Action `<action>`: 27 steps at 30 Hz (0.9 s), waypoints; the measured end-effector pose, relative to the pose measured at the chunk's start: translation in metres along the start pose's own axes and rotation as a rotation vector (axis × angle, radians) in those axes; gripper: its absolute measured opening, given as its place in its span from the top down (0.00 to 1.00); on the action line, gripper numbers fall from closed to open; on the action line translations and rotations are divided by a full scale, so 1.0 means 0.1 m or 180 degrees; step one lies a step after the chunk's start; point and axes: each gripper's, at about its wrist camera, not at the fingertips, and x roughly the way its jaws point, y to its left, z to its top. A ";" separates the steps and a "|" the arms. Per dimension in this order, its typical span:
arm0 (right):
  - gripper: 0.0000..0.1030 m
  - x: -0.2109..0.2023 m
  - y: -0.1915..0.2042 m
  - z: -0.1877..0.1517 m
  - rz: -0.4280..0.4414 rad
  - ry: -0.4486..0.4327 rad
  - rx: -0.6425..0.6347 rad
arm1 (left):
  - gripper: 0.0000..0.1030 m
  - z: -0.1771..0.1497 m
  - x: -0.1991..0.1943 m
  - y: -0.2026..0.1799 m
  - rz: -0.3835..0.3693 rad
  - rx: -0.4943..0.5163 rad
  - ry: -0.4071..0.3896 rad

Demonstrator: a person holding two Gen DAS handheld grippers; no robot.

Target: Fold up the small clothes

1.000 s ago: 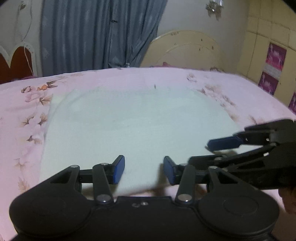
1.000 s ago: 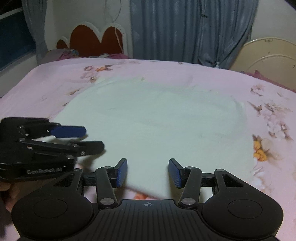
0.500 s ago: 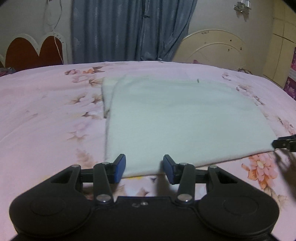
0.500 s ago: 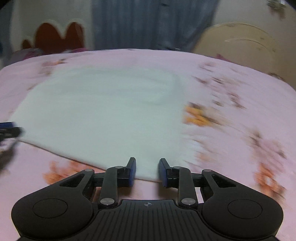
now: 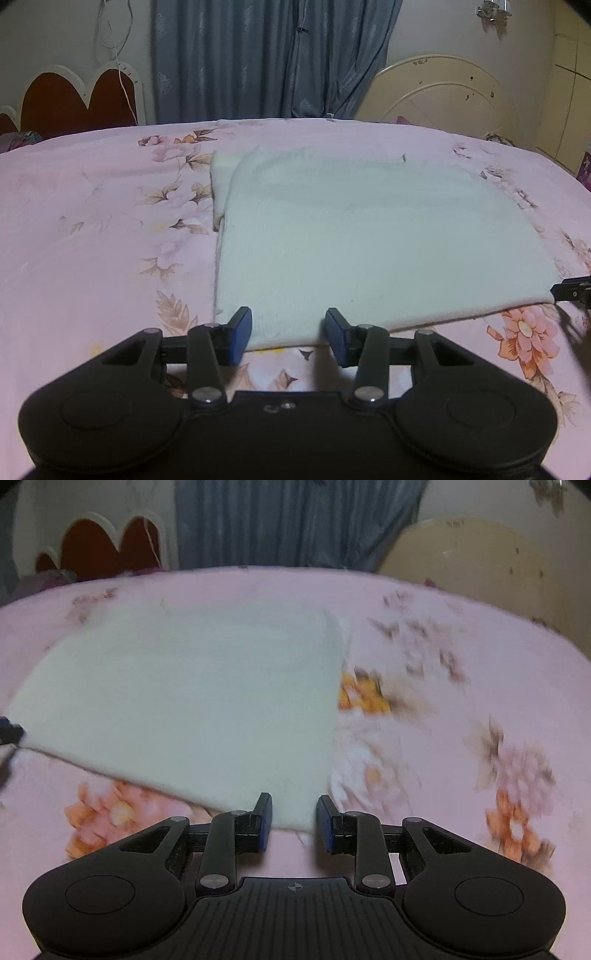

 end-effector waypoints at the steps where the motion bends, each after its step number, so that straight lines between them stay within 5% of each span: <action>1: 0.74 0.00 -0.01 0.00 -0.0002 -0.0007 0.0003 | 0.58 0.00 0.00 0.00 0.0007 0.0001 0.0001; 5: 0.74 -0.15 0.00 0.03 0.0048 -0.0250 -0.0017 | 0.58 0.00 0.01 -0.03 0.0037 -0.0019 0.0000; 9: 0.74 0.04 -0.04 -0.01 -0.0009 0.0004 -0.0034 | 0.58 0.00 -0.01 -0.05 0.0061 -0.0039 0.0004; 15: 0.74 -0.14 -0.05 0.04 0.0052 -0.0232 -0.0033 | 0.59 -0.01 -0.05 -0.04 0.0105 -0.0054 0.0001; 18: 0.74 0.01 -0.05 0.01 0.0012 0.0011 -0.0079 | 0.59 -0.02 -0.01 -0.05 0.0117 -0.0030 0.0020; 27: 0.74 0.02 -0.08 -0.03 0.0021 0.0011 -0.0046 | 0.55 -0.01 -0.06 0.05 0.0072 -0.0208 0.0070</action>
